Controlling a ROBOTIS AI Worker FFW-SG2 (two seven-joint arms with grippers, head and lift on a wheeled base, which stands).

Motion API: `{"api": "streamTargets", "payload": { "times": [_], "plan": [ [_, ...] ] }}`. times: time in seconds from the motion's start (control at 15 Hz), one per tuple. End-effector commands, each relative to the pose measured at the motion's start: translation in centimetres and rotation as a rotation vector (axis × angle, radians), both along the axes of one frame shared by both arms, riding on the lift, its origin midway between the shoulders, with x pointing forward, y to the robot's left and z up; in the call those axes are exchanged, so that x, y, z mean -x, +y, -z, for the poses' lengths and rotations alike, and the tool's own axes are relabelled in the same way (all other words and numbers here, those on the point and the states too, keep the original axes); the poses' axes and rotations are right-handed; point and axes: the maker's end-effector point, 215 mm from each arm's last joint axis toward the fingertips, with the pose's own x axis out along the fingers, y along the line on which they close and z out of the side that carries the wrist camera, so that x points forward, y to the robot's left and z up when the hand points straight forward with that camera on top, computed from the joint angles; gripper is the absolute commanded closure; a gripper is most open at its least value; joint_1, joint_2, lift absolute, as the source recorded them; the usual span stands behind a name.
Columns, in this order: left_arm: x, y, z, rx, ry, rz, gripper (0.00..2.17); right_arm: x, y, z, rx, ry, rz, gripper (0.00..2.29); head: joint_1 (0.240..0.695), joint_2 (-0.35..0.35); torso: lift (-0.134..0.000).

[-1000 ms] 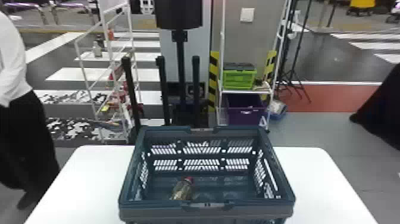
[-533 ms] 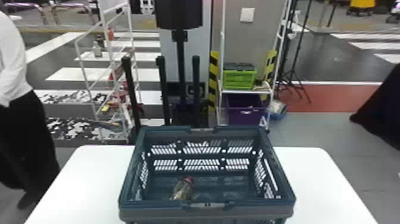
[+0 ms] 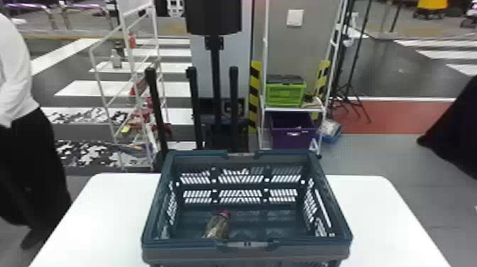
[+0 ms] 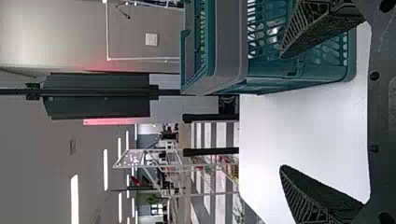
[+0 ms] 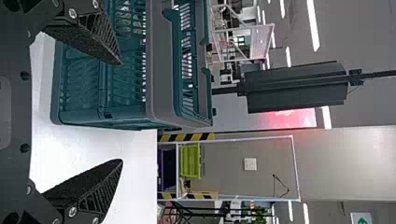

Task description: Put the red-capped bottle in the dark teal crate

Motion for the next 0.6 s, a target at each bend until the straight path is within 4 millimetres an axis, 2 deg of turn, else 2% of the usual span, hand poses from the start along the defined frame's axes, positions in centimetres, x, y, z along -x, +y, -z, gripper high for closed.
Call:
{"api": "streamTargets", "payload": {
  "times": [0.0,0.53],
  "plan": [
    [0.03,0.00,-0.10,0.003,-0.005,-0.004,0.03,-0.02,0.21,-0.03,-0.004,-0.001,-0.003,0.14,0.499,0.000,0.000],
    [-0.05,-0.05,-0.12,0.006,-0.008,-0.004,0.04,-0.16,0.25,-0.31,-0.002,-0.007,-0.006,0.14,0.499,0.000,0.000]
  ]
}}
